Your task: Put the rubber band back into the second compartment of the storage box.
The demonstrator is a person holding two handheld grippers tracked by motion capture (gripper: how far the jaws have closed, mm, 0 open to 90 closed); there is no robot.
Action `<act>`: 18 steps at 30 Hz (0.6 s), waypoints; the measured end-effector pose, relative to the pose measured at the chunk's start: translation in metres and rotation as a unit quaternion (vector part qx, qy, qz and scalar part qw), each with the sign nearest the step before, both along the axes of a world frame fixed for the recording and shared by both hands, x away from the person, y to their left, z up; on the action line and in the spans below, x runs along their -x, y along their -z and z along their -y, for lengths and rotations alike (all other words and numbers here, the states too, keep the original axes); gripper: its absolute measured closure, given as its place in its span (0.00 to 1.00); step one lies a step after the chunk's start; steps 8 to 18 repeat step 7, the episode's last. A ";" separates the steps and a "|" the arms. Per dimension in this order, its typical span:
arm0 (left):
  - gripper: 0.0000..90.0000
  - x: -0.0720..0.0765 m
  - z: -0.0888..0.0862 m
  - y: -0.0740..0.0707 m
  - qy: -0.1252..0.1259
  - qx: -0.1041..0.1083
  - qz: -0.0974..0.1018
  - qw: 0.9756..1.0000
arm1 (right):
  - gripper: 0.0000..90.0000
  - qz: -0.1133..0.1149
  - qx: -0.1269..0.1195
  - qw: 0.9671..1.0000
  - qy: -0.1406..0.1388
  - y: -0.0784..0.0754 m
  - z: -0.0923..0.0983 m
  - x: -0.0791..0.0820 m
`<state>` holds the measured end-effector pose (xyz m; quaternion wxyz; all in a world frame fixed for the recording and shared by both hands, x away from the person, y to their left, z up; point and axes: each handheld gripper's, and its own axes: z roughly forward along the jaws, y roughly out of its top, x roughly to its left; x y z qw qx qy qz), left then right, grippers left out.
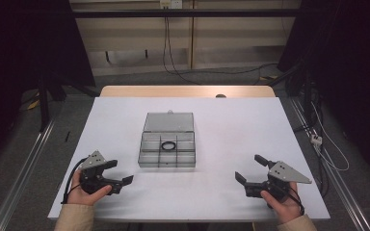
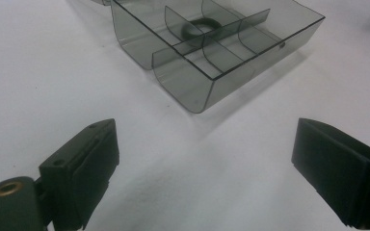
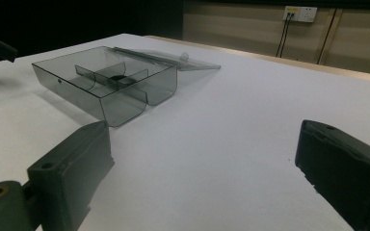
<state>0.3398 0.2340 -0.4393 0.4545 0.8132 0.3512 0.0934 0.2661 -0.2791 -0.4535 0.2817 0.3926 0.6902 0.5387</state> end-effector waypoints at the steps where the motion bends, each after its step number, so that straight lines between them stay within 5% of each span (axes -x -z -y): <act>1: 0.10 0.000 0.000 0.000 0.000 -0.001 0.001 1.000 | 0.06 0.000 0.000 1.000 0.000 0.000 0.000 0.000; 18: 0.10 -0.001 0.002 0.002 0.003 -0.010 0.003 1.000 | 0.06 0.000 0.001 1.000 -0.001 0.000 0.000 0.000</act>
